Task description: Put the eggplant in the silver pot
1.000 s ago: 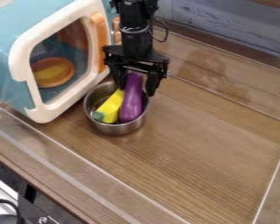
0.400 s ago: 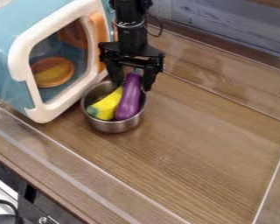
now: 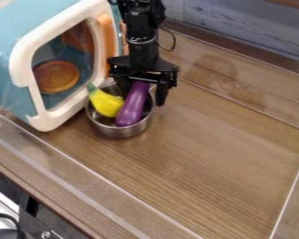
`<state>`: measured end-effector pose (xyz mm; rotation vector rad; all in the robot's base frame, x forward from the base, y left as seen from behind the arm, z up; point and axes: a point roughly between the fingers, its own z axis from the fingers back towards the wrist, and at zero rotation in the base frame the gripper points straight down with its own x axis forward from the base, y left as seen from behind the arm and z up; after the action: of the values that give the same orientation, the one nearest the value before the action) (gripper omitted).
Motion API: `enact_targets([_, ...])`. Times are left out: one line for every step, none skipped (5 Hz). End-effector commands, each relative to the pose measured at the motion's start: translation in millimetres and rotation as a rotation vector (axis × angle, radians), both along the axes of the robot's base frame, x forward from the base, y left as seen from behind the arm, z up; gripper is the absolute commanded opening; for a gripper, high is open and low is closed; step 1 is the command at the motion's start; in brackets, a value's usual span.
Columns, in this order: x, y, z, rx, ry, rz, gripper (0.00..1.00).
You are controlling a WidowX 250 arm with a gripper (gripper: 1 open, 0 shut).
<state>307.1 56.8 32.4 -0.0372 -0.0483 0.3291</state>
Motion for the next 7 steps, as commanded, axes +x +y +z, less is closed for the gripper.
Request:
enact_targets([0.6,1.2,18.4,-0.005,-0.018,0.03,1.0])
enact_targets([-0.6,4.3,31.8,-0.013,-0.016,0.057,1.0])
enact_targets([2.6,7.6,26.1,-0.016,-0.019,0.091,1.0])
enact_targets([5.3,11.0,18.7,-0.019,-0.018,0.124,1.0])
enact_targets([2.9,6.2,28.3,-0.022,-0.017,0.168,1.0])
enact_targets([4.9,10.6,28.4,-0.026,-0.015,0.151,1.0])
enact_targets([6.8,15.0,28.4,-0.029,-0.015,0.132,1.0])
